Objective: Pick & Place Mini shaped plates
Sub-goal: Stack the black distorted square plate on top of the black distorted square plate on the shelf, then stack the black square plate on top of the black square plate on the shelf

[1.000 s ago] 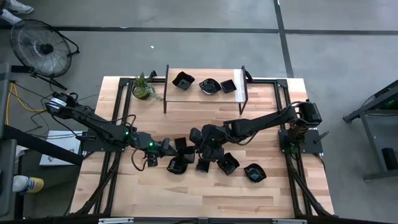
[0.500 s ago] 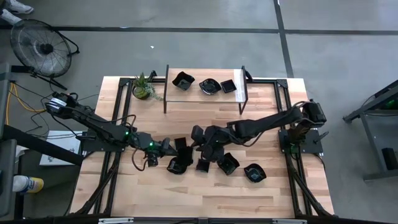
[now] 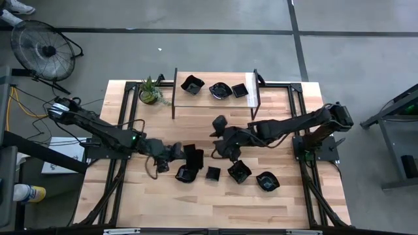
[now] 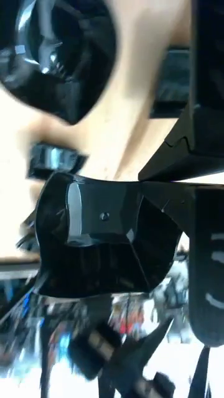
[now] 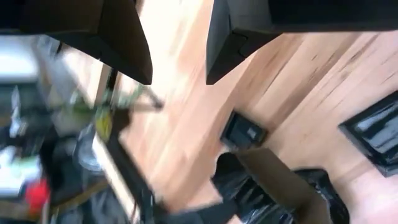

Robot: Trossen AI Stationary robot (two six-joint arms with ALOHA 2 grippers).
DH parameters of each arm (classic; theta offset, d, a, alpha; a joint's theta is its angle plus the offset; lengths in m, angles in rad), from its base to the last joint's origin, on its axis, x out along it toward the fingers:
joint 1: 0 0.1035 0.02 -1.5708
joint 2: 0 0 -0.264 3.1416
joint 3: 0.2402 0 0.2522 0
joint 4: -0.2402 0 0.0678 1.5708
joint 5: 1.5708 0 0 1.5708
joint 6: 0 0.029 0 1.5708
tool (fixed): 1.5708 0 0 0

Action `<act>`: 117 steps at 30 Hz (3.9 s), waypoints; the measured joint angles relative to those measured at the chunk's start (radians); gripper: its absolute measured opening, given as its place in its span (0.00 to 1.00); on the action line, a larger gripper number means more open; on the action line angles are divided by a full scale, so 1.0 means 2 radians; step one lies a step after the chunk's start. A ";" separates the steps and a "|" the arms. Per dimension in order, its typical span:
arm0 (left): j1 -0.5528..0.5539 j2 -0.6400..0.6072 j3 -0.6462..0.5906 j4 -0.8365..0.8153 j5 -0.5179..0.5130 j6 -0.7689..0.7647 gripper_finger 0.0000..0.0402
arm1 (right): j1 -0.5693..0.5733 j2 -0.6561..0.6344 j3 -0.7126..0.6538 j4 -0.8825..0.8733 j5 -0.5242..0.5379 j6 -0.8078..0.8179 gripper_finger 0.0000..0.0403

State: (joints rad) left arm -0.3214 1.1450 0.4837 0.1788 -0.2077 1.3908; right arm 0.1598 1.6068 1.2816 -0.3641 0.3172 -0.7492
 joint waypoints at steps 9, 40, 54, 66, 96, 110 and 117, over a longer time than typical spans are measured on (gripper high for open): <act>0.093 0.000 0.145 -0.254 0.023 0.054 0.00 | -0.024 -0.013 0.000 -0.080 0.002 0.120 0.36; 0.462 0.106 0.415 -0.426 0.055 -0.063 0.00 | -0.050 -0.013 -0.060 -0.096 -0.063 0.296 0.36; 0.411 0.193 0.486 -0.519 -0.032 -0.145 0.00 | -0.050 -0.013 -0.060 -0.097 -0.063 0.297 0.36; 0.406 0.194 0.486 -0.522 -0.032 -0.172 0.04 | -0.050 -0.013 -0.060 -0.097 -0.064 0.297 0.36; 0.333 0.037 0.387 -0.619 0.097 -0.307 0.24 | -0.050 -0.013 -0.060 -0.129 -0.041 0.297 0.36; 0.107 -0.046 0.137 -0.391 0.018 -0.451 0.24 | -0.050 -0.013 -0.060 -0.126 -0.042 0.305 0.36; 0.065 -0.029 0.058 -0.251 0.017 -0.454 0.24 | -0.050 -0.013 -0.060 -0.142 -0.041 0.319 0.36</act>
State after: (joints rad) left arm -0.1912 1.0872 0.6007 -0.3237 -0.1732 0.4833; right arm 0.0597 1.5814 1.1618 -0.6491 0.2356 -0.1108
